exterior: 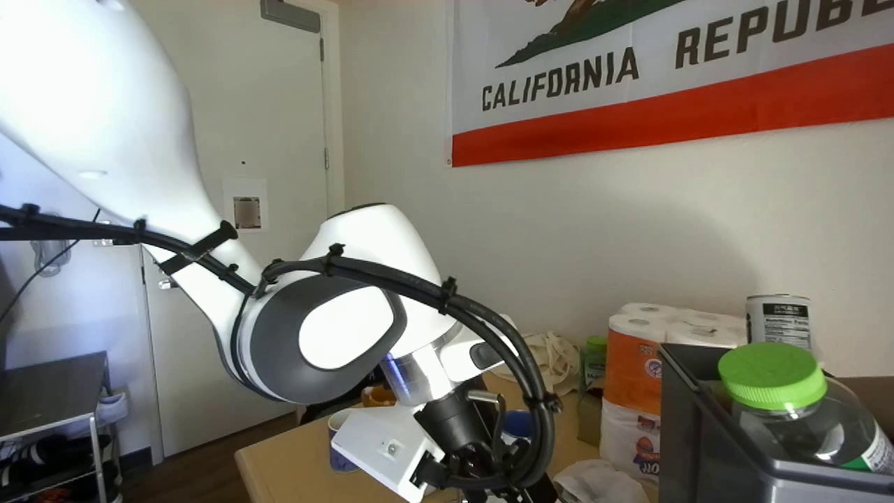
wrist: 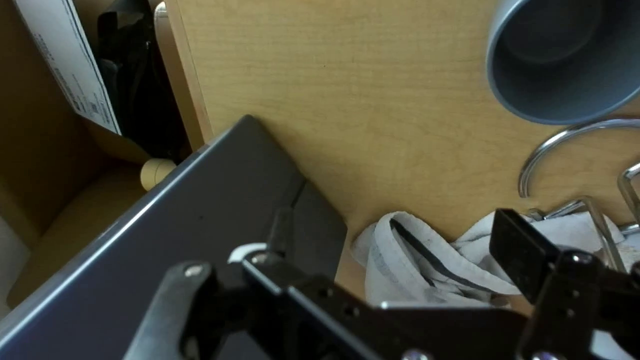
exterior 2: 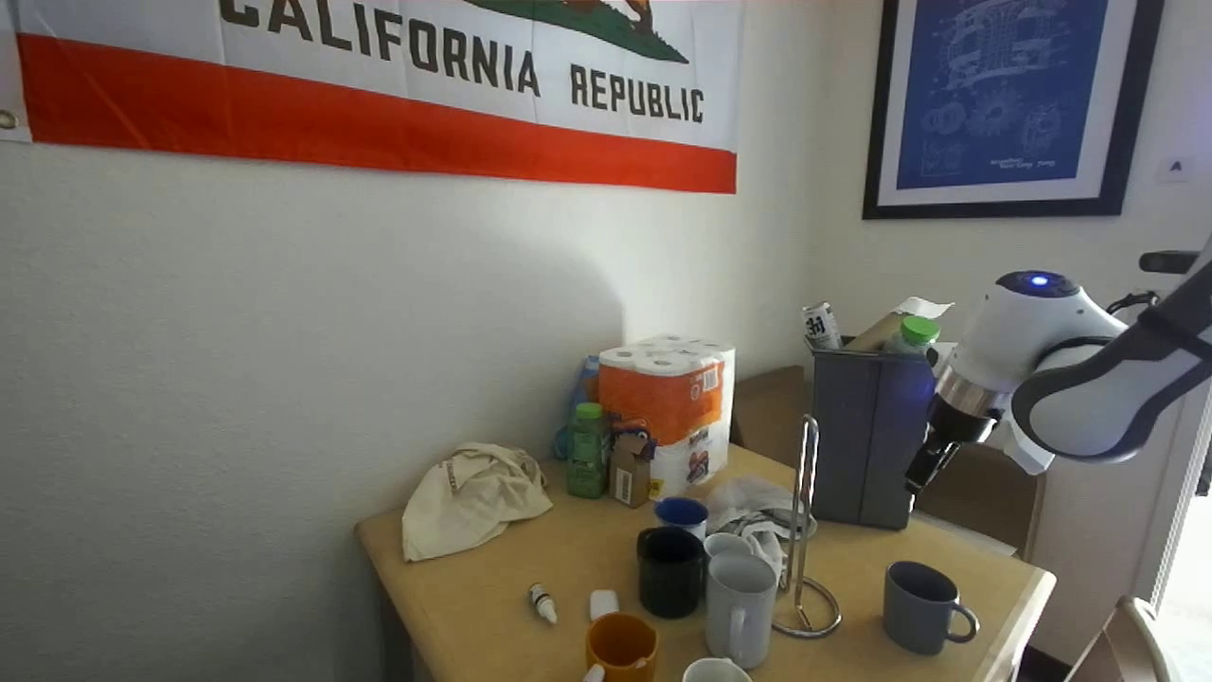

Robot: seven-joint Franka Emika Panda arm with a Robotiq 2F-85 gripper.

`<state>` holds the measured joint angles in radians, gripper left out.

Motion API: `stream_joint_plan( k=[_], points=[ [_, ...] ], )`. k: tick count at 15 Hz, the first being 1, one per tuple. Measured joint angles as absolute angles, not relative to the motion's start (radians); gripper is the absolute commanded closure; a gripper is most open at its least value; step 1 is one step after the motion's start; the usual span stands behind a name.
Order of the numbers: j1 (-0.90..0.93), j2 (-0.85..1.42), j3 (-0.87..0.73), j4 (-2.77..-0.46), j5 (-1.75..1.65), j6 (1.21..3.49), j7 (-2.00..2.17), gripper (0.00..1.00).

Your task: Move the towel to the left side of the table

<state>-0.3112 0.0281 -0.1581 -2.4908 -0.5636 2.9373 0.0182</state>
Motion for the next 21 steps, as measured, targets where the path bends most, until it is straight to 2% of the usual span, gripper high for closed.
stream_joint_plan(
  k=[5,9,14,21],
  points=[
    [-0.307,0.042,-0.158,-2.490,-0.563,2.956,0.019,0.00],
    [-0.306,0.166,-0.135,-2.445,-0.516,3.093,-0.001,0.00],
    [-0.292,0.413,-0.096,-2.282,-0.379,3.234,-0.115,0.00],
    [-0.352,0.685,-0.030,-1.991,-0.328,3.263,-0.190,0.00]
  ],
)
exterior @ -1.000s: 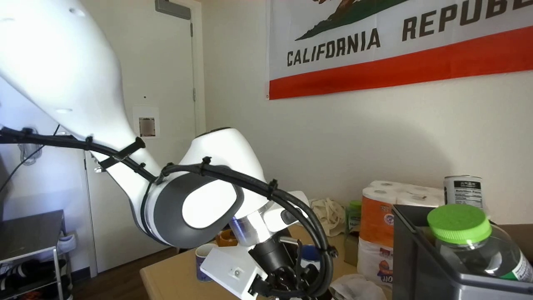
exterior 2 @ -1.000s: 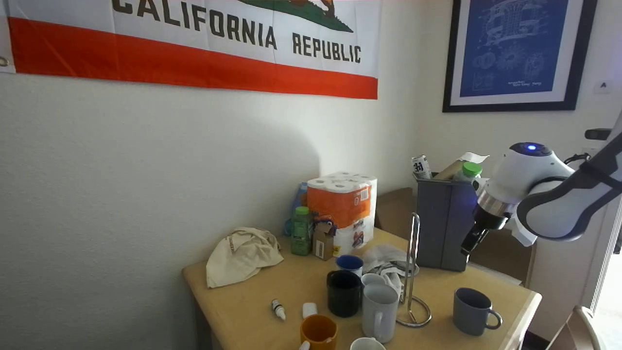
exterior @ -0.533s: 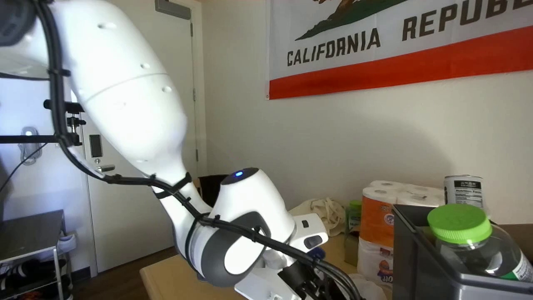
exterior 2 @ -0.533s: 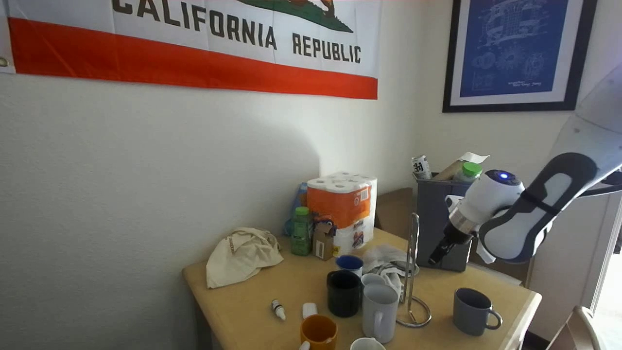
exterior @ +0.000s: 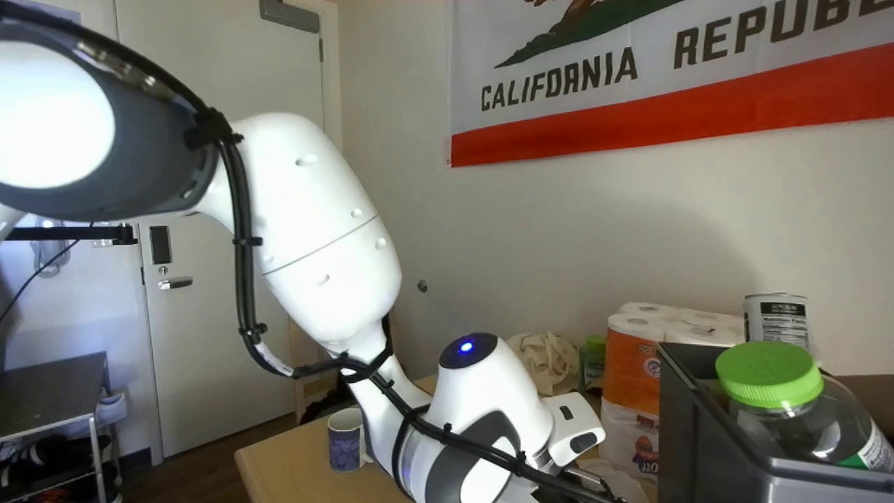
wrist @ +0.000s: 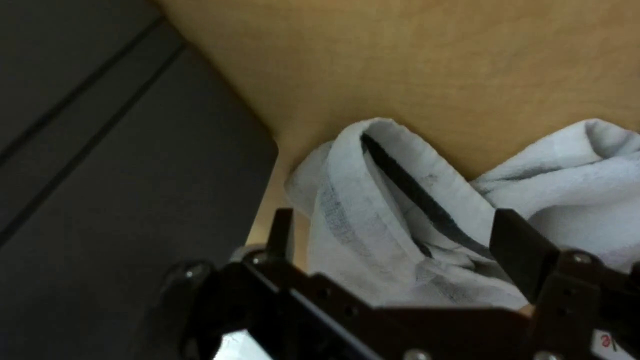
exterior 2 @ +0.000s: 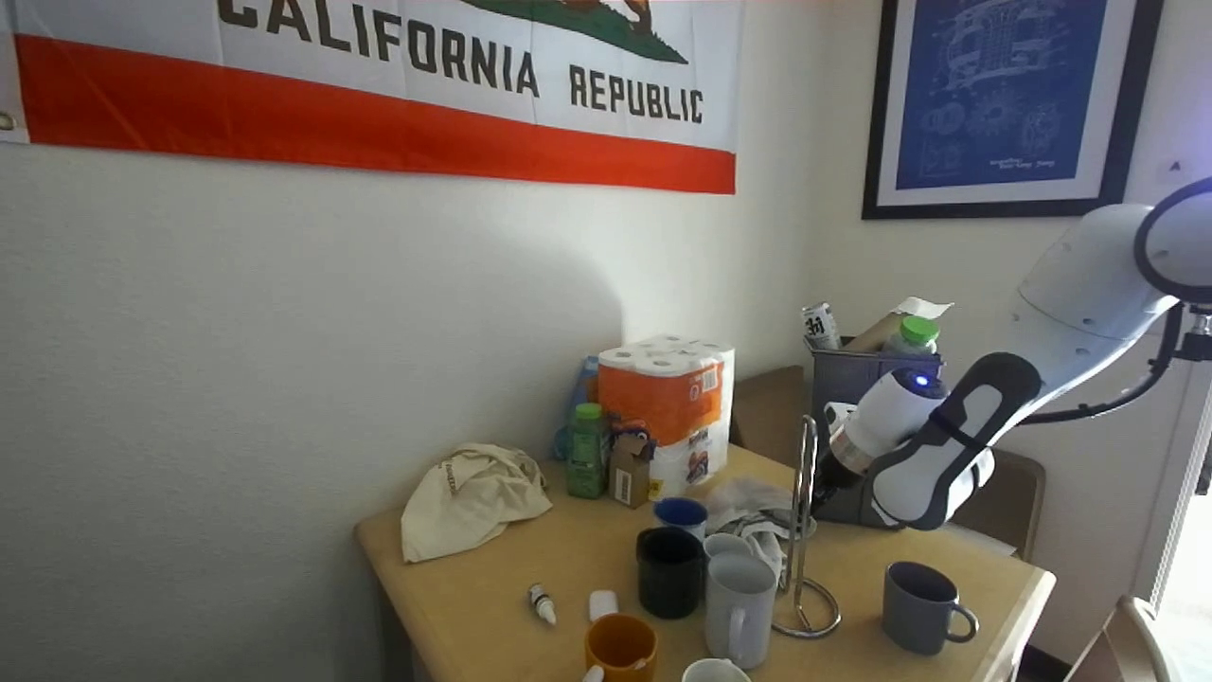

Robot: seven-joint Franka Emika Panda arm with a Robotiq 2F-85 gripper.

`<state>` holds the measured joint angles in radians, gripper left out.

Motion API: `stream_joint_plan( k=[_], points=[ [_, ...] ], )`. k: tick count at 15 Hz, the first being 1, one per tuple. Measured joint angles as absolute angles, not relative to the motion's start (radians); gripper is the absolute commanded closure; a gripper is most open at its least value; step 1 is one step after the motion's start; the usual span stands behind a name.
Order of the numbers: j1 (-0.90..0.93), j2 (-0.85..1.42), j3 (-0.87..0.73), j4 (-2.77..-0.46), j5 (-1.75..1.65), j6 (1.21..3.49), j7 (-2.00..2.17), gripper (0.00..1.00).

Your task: Move the towel to the left side of the table

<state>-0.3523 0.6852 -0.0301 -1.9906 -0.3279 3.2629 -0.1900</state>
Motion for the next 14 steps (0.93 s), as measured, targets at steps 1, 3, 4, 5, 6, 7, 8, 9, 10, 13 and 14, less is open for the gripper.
stream_joint_plan(
  k=[1,3,4,5,6,7,8,9,10,13,14],
  points=[
    [-0.367,0.714,-0.014,-1.954,-0.328,3.267,-0.192,0.00],
    [-0.409,0.764,0.037,-1.894,-0.329,3.269,-0.192,0.00],
    [-0.438,0.788,0.072,-1.866,-0.330,3.269,-0.192,0.25],
    [-0.465,0.810,0.106,-1.842,-0.332,3.269,-0.192,0.26],
    [-0.491,0.831,0.138,-1.820,-0.335,3.269,-0.192,0.32],
    [-0.512,0.850,0.163,-1.802,-0.338,3.269,-0.192,0.42],
    [-0.528,0.867,0.183,-1.787,-0.342,3.269,-0.193,0.49],
    [-0.539,0.882,0.195,-1.774,-0.346,3.269,-0.193,0.58],
    [-0.546,0.894,0.202,-1.763,-0.349,3.269,-0.194,0.65],
    [-0.554,0.915,0.210,-1.742,-0.354,3.268,-0.194,0.88],
    [-0.557,0.917,0.215,-1.739,-0.355,3.266,-0.194,0.95]
  ],
)
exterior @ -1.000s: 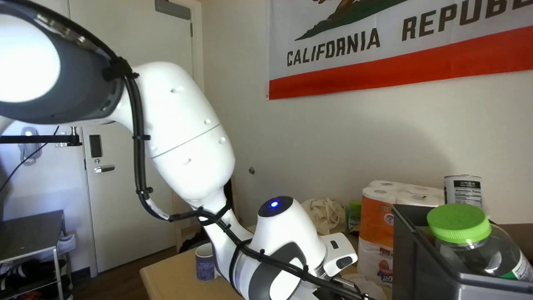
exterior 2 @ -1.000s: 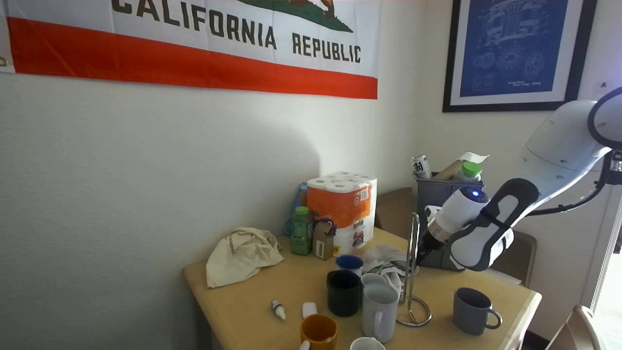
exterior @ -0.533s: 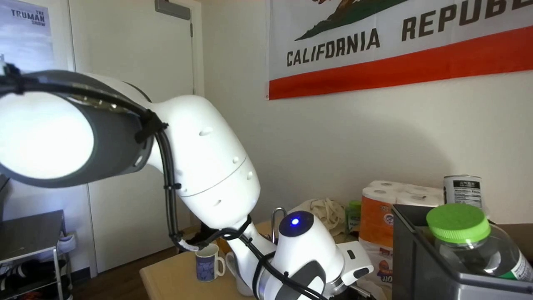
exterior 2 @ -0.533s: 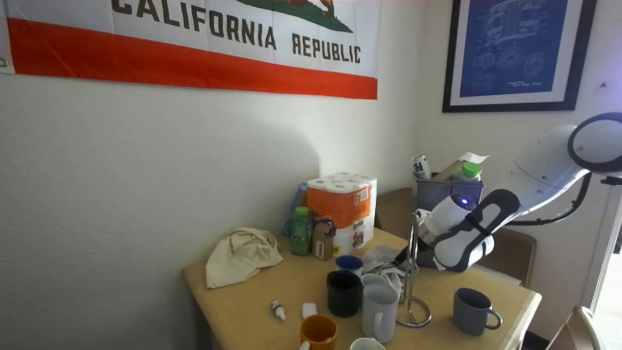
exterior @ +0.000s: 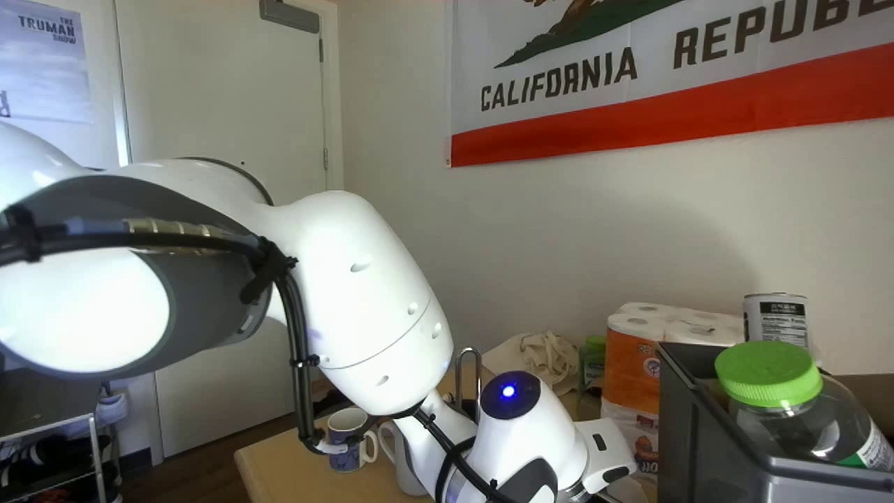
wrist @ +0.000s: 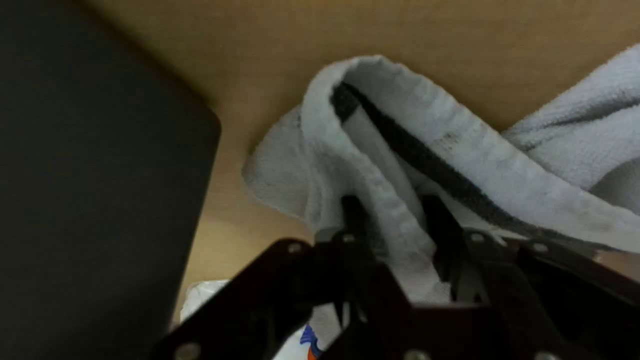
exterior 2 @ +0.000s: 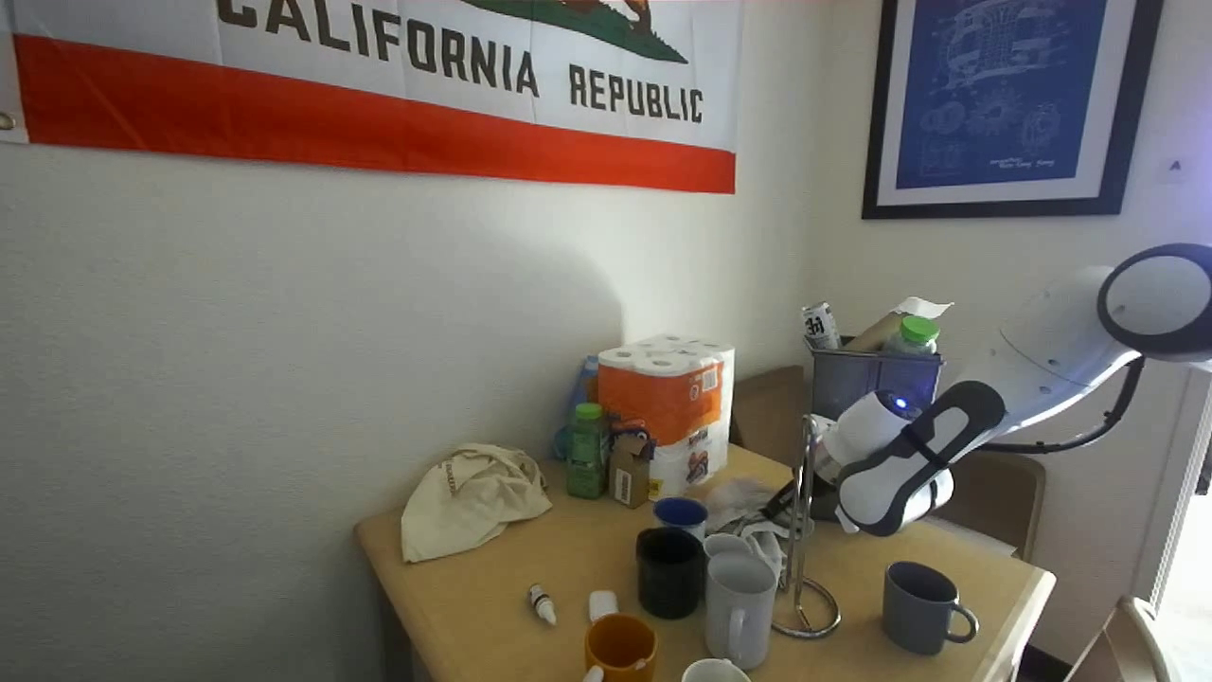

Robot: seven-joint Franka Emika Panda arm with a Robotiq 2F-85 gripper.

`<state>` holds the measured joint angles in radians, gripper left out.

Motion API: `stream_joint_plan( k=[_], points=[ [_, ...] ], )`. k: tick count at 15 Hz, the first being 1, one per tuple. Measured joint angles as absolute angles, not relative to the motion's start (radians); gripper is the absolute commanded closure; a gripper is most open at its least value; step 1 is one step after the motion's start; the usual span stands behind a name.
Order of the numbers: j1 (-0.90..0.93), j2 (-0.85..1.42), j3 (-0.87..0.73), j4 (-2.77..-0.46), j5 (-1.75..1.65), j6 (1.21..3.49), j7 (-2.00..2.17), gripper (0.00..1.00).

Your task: Move the towel to the left side of the table

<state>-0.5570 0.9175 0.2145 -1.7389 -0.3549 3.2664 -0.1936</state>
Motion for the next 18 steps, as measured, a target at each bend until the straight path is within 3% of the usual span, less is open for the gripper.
stream_joint_plan(
  k=[1,10,18],
  points=[
    [-0.560,0.918,0.220,-1.738,-0.356,3.264,-0.194,1.00],
    [-0.674,0.863,0.411,-1.740,-0.309,3.014,-0.290,0.98],
    [-0.528,0.595,0.250,-1.792,-0.139,2.738,-0.350,0.98]
  ],
)
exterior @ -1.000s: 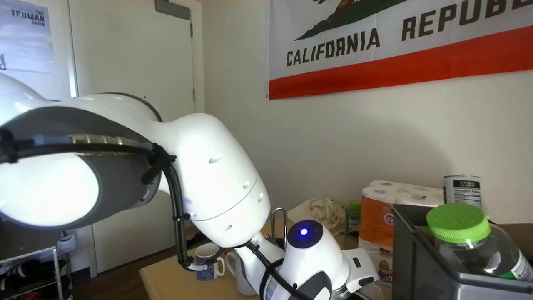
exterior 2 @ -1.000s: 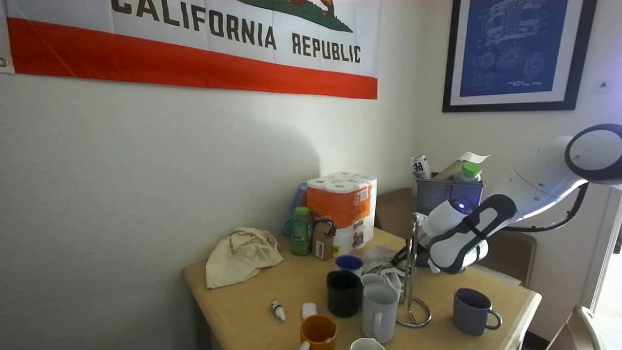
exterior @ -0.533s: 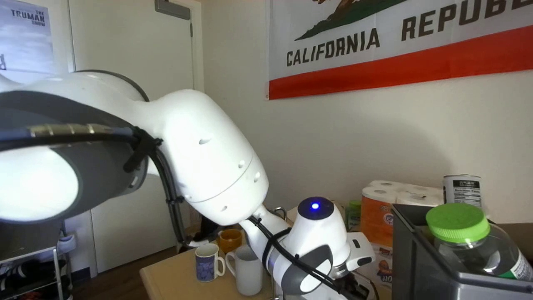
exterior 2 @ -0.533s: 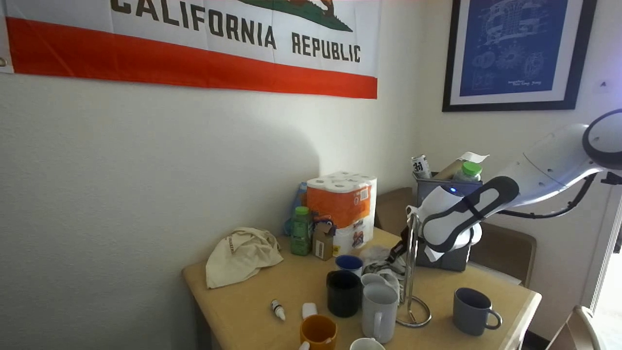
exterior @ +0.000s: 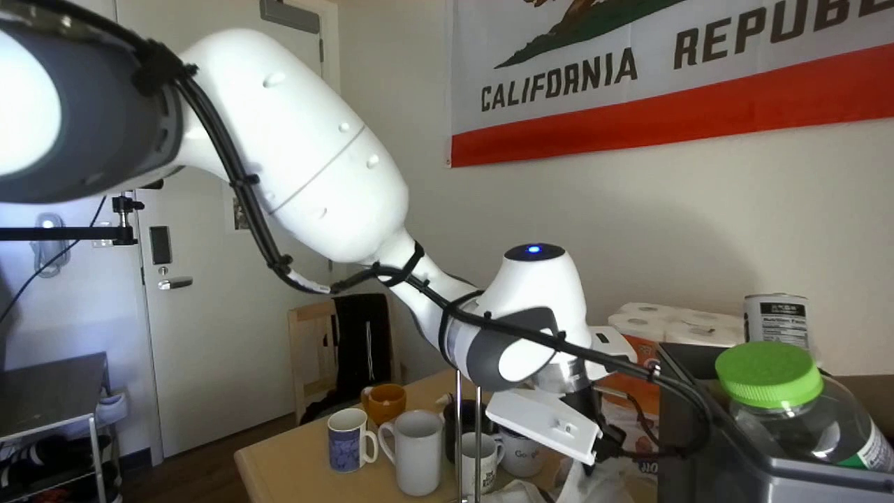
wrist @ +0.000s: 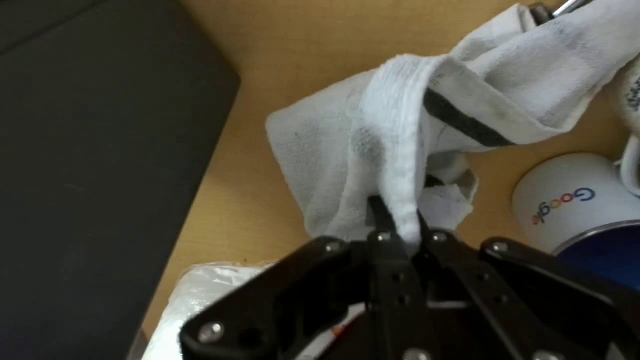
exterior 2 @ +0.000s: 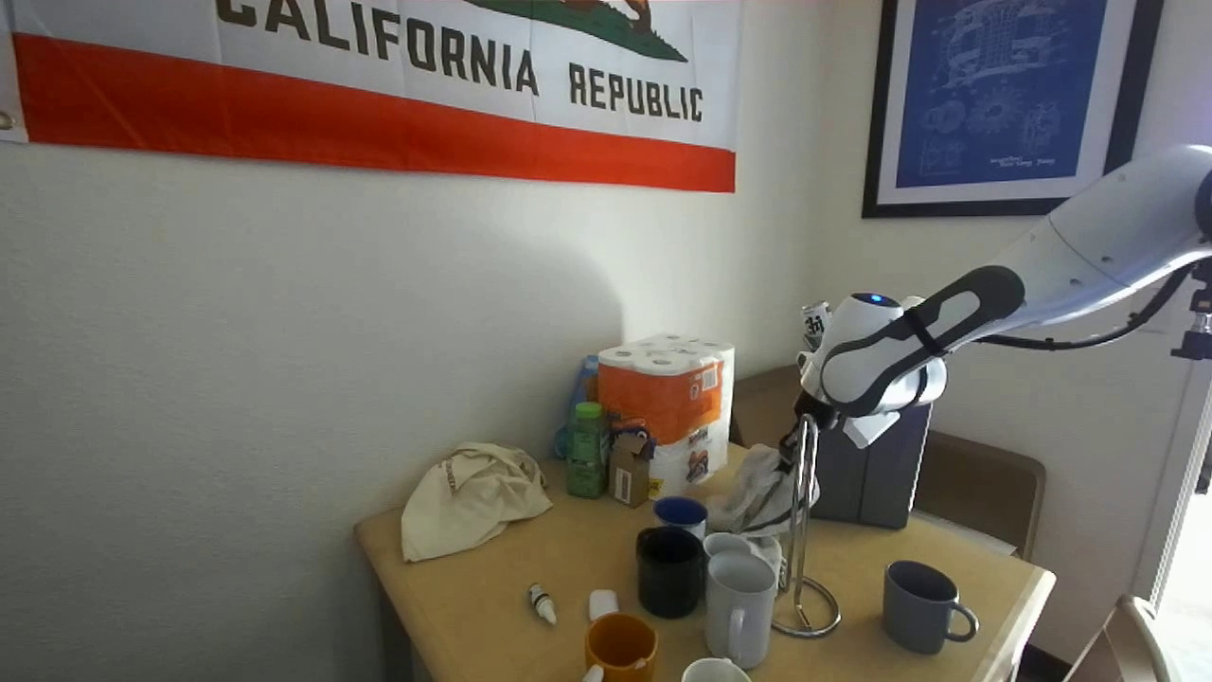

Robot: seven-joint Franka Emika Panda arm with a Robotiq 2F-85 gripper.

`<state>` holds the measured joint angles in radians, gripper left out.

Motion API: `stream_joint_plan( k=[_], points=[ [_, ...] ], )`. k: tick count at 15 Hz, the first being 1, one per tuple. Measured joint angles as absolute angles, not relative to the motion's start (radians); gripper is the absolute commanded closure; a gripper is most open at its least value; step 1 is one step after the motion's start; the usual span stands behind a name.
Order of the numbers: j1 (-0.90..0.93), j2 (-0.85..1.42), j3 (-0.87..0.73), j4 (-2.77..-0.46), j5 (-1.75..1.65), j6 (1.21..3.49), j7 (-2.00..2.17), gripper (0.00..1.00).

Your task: Move the towel to the left side of the table

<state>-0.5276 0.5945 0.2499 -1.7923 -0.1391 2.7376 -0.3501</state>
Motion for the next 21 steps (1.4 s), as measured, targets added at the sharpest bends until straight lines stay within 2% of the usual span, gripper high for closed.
stream_joint_plan(
  k=[6,11,16,21],
  points=[
    [-0.452,0.437,0.187,-1.820,-0.015,2.464,-0.515,0.98],
    [-0.335,0.310,0.062,-1.824,-0.056,2.429,-0.525,0.98],
    [-0.248,0.242,0.030,-1.839,-0.113,2.601,-0.550,0.98],
    [-0.177,0.251,0.056,-1.893,-0.114,2.927,-0.577,0.98]
  ],
)
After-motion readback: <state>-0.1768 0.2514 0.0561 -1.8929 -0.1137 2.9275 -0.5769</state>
